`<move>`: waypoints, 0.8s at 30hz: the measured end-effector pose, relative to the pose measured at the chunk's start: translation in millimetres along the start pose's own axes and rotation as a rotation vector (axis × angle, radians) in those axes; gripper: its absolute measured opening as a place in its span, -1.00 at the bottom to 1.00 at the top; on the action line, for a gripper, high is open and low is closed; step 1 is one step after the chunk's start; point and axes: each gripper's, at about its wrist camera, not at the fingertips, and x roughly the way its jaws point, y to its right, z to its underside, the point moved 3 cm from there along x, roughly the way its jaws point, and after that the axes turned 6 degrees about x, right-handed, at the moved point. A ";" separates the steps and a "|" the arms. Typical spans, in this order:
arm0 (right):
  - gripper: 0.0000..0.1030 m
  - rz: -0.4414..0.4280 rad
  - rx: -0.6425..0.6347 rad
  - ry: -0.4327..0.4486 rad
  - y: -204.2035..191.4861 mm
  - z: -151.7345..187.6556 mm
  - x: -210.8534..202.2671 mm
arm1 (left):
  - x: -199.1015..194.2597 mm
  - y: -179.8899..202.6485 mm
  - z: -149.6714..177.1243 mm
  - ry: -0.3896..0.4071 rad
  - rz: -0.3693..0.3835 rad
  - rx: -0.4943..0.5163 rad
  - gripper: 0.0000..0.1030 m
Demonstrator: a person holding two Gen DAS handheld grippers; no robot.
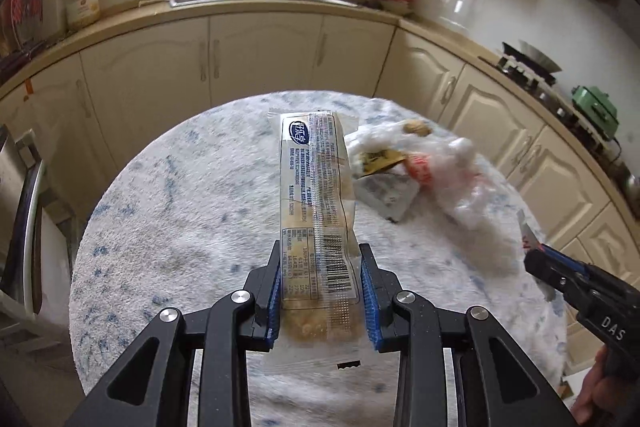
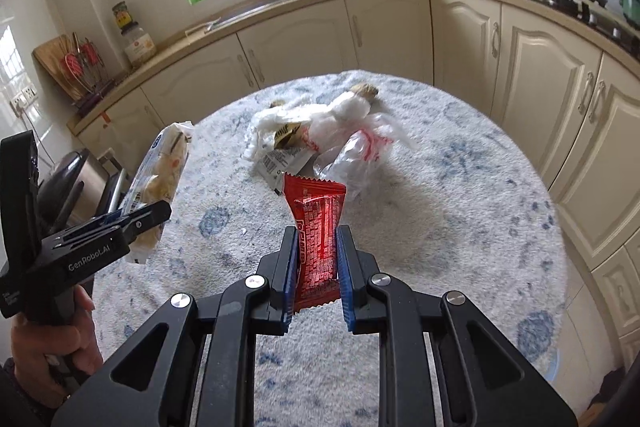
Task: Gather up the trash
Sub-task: 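Carry both items to the wastebasket and open both tools to drop them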
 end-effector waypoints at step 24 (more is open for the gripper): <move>-0.65 0.234 0.268 0.288 167.5 26.3 -185.2 | -83.1 217.8 26.6 0.128 0.370 0.377 -0.44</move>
